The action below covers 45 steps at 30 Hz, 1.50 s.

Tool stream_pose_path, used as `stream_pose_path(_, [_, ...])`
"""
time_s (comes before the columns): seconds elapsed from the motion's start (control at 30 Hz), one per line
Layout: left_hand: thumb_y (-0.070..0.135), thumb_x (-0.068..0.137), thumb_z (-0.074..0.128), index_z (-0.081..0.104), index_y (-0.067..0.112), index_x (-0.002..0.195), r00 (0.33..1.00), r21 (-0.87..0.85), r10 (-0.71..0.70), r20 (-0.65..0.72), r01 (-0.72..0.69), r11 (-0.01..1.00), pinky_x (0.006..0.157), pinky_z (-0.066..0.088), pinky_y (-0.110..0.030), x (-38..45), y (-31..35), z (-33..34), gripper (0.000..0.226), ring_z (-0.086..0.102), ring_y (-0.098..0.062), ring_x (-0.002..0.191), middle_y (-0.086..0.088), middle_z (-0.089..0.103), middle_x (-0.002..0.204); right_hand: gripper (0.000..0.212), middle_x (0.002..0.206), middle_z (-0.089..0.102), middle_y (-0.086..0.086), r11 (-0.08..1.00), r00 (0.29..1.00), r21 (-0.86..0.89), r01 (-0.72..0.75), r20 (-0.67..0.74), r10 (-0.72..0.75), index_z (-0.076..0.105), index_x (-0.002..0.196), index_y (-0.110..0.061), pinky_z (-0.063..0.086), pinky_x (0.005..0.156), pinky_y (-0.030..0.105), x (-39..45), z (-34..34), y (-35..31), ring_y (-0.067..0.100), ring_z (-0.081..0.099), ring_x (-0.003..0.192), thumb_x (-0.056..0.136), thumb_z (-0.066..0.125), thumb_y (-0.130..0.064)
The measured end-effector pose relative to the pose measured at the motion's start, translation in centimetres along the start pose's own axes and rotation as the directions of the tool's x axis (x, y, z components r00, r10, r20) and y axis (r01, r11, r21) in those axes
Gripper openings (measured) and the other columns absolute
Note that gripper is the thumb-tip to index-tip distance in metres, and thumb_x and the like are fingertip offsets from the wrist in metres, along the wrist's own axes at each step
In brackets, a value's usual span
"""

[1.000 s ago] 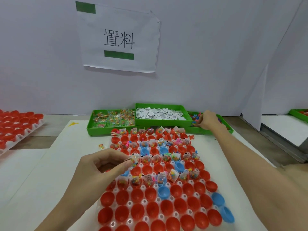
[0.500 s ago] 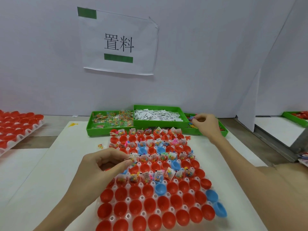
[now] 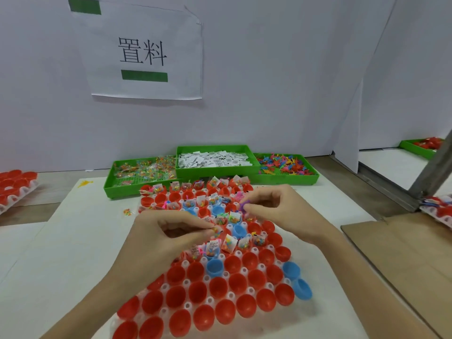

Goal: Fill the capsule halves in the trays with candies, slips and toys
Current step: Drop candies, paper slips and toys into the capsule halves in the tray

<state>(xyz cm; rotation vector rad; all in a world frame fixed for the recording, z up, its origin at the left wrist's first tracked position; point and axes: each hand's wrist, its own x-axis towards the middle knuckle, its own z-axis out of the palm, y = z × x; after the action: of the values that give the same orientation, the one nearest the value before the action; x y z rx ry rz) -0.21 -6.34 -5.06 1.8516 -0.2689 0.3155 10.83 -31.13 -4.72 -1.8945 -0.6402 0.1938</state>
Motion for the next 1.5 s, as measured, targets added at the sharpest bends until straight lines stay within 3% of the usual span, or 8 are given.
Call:
stream_pose_path(0.13, [0.018, 0.076, 0.087, 0.084, 0.02, 0.091, 0.996, 0.026, 0.041, 0.074, -0.043, 0.999, 0.076, 0.062, -0.023, 2.8, 0.7, 2.9, 0.015, 0.079, -0.015, 0.079, 0.003, 0.08, 0.085, 0.01, 0.096, 0.078, -0.003, 0.998, 0.989, -0.014, 0.062, 0.136, -0.06, 0.081, 0.1, -0.025, 0.056, 0.078, 0.018, -0.9, -0.8, -0.8, 0.013, 0.075, 0.091, 0.091, 0.077, -0.023])
stream_pose_path(0.27, [0.017, 0.074, 0.089, 0.084, 0.015, 0.089, 0.996, 0.031, 0.063, 0.065, -0.066, 0.997, 0.075, 0.063, -0.025, 5.2, 0.8, 5.6, 0.016, 0.078, -0.014, 0.076, 0.0, 0.079, 0.085, 0.013, 0.094, 0.079, 0.001, 0.998, 0.993, 0.022, 0.064, 0.101, -0.066, 0.082, 0.099, -0.023, 0.056, 0.076, 0.019, -1.3, -2.8, -0.4, 0.013, 0.075, 0.086, 0.088, 0.079, -0.016])
stream_pose_path(0.43, [0.019, 0.076, 0.09, 0.085, 0.019, 0.087, 0.99, 0.13, 0.032, 0.141, -0.051, 0.99, 0.074, 0.063, -0.026, 7.2, 0.5, 8.4, 0.012, 0.076, -0.007, 0.072, 0.009, 0.079, 0.076, 0.012, 0.087, 0.079, 0.007, 0.998, 0.995, -0.041, -0.048, 0.089, 0.051, 0.081, 0.096, -0.018, 0.059, 0.076, 0.026, -1.9, -5.8, 0.5, 0.019, 0.076, 0.079, 0.085, 0.082, -0.012])
stream_pose_path(0.57, [0.016, 0.076, 0.09, 0.085, 0.019, 0.084, 0.968, 0.263, 0.049, 0.247, -0.116, 0.958, 0.073, 0.061, -0.02, 8.4, 0.0, 9.8, 0.01, 0.073, 0.0, 0.067, 0.008, 0.079, 0.074, 0.011, 0.092, 0.079, 0.009, 0.976, 0.963, -0.09, -0.199, 0.167, 0.211, 0.08, 0.1, -0.017, 0.059, 0.095, 0.044, -2.3, -6.8, 1.3, 0.023, 0.077, 0.09, 0.09, 0.076, -0.012])
stream_pose_path(0.73, [0.015, 0.077, 0.089, 0.085, 0.016, 0.081, 0.927, 0.357, 0.025, 0.375, -0.169, 0.919, 0.068, 0.057, -0.013, 8.7, -0.7, 10.1, 0.006, 0.069, 0.003, 0.064, 0.008, 0.077, 0.071, 0.012, 0.095, 0.079, 0.011, 0.959, 0.922, -0.044, -0.28, 0.266, 0.282, 0.079, 0.103, -0.007, 0.058, 0.081, 0.019, -2.5, -6.4, 1.4, 0.023, 0.077, 0.093, 0.093, 0.072, -0.005])
stream_pose_path(1.07, [0.011, 0.078, 0.088, 0.082, 0.009, 0.084, 0.881, 0.438, 0.058, 0.47, -0.29, 0.851, 0.066, 0.047, -0.004, 8.7, -0.4, 11.1, 0.009, 0.062, 0.001, 0.061, -0.003, 0.078, 0.076, 0.009, 0.087, 0.078, 0.005, 0.912, 0.909, -0.277, -0.302, 0.205, 0.364, 0.078, 0.093, -0.013, 0.059, 0.071, 0.022, -2.2, -5.3, 1.8, 0.019, 0.076, 0.077, 0.086, 0.077, -0.007])
stream_pose_path(1.23, [0.012, 0.079, 0.087, 0.081, 0.011, 0.079, 0.85, 0.476, 0.056, 0.524, -0.347, 0.808, 0.069, 0.051, -0.015, 9.1, -0.1, 11.2, 0.006, 0.068, -0.009, 0.069, -0.001, 0.077, 0.075, 0.014, 0.081, 0.075, 0.004, 0.873, 0.918, -0.406, -0.271, 0.164, 0.361, 0.074, 0.089, -0.012, 0.057, 0.067, 0.025, -1.8, -4.3, 2.0, 0.014, 0.067, 0.068, 0.077, 0.074, -0.003])
stream_pose_path(1.5, [0.01, 0.087, 0.08, 0.085, 0.014, 0.092, 0.799, 0.506, -0.028, 0.6, -0.352, 0.788, 0.075, 0.053, -0.016, 10.4, 0.4, 10.8, 0.008, 0.066, -0.008, 0.072, -0.002, 0.079, 0.083, 0.007, 0.086, 0.078, 0.002, 0.908, 0.92, -0.344, -0.239, 0.22, 0.325, 0.08, 0.092, -0.017, 0.058, 0.073, 0.023, -2.1, -5.5, 1.5, 0.011, 0.071, 0.073, 0.089, 0.075, -0.013])
